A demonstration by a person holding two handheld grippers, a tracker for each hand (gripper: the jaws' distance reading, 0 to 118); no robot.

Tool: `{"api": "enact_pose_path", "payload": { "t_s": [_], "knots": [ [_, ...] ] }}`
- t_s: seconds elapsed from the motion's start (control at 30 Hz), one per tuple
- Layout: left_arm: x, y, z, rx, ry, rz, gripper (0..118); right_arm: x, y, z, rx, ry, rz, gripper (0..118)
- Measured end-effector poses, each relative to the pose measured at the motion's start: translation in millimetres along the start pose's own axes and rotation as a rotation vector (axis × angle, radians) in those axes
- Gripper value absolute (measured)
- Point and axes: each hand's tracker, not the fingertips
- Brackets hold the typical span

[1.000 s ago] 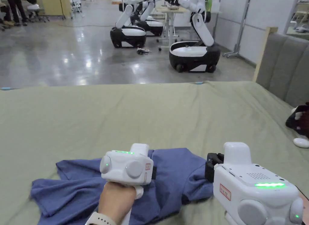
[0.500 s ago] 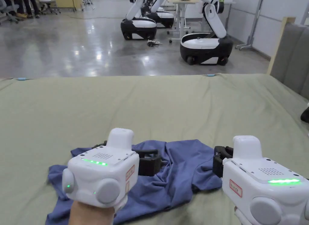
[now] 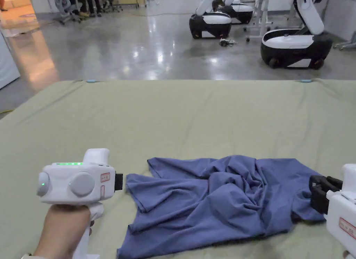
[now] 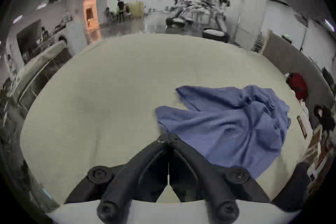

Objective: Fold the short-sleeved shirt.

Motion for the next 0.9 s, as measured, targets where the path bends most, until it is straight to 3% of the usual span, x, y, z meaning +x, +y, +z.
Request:
{"api": "enact_pose_path", "payload": {
  "t_s": [0.13, 0.17, 0.2, 0.23, 0.27, 0.3, 0.47, 0.53, 0.57, 0.6, 0.63, 0.67, 0.7, 0.77, 0.8, 0.87, 0.9],
  "knots": [
    [28.2, 7.6, -32.6, -0.006, 0.026, -0.021, 3, 3.7, 2.1, -5.8, -0.019, -0.011, 0.004, 3],
    [25.3, 12.4, -43.2, 0.0, 0.067, -0.061, 22, 6.0, 2.8, -6.7, -0.022, -0.013, 0.006, 3],
    [34.6, 15.7, -55.2, -0.01, 0.105, -0.095, 73, 9.9, 4.1, -8.0, -0.028, -0.021, 0.004, 3],
    [41.5, 17.9, -68.2, -0.029, 0.126, -0.103, 112, 13.7, 5.4, -8.1, -0.034, -0.032, 0.003, 3],
    [46.6, 18.8, -76.7, -0.029, 0.107, -0.091, 117, 17.8, 6.5, -7.1, -0.036, -0.043, 0.005, 3],
    [49.8, 18.5, -62.3, 0.036, 0.074, -0.093, 114, 22.9, 7.9, -7.5, -0.042, -0.057, 0.01, 3],
    [58.2, 25.2, -95.6, -0.113, 0.167, -0.123, 112, 61.6, 13.0, -18.8, -0.081, -0.148, 0.037, 3],
    [59.2, 19.2, -108.1, -0.168, 0.18, -0.157, 88, 89.4, 13.2, -34.9, -0.116, -0.181, 0.033, 3],
    [57.5, 14.9, -113.6, -0.164, 0.119, -0.133, 70, 99.3, 13.4, -41.4, -0.138, -0.191, 0.026, 3],
    [59.5, 15.0, -106.9, -0.127, 0.063, -0.1, 41, 111.1, 13.3, -50.1, -0.168, -0.202, 0.017, 3],
    [65.2, 14.7, -101.7, -0.106, 0.1, -0.133, 0, 121.5, 12.6, -58.5, -0.181, -0.203, 0.007, 3],
    [69.8, 14.7, -98.2, -0.08, 0.097, -0.175, 0, 129.5, 11.2, -64.4, -0.185, -0.2, -0.013, 4],
    [76.9, 16.2, -88.2, -0.061, 0.147, -0.206, 0, 139.4, 9.8, -75.0, -0.194, -0.194, -0.046, 16],
    [80.2, 15.4, -81.3, -0.077, 0.106, -0.185, 0, 155.2, 8.2, -101.1, -0.247, -0.134, -0.128, 70],
    [80.9, 14.3, -76.5, -0.074, 0.084, -0.171, 0, 160.6, 5.3, -112.4, -0.274, -0.113, -0.145, 70],
    [68.4, 20.7, -73.0, -0.089, 0.043, -0.128, 0, 165.2, -2.4, -139.5, -0.309, -0.098, -0.134, 94],
    [67.0, 21.2, -69.8, -0.081, 0.045, -0.124, 0, 165.9, -5.3, -149.7, -0.308, -0.104, -0.129, 100]
  ]
}}
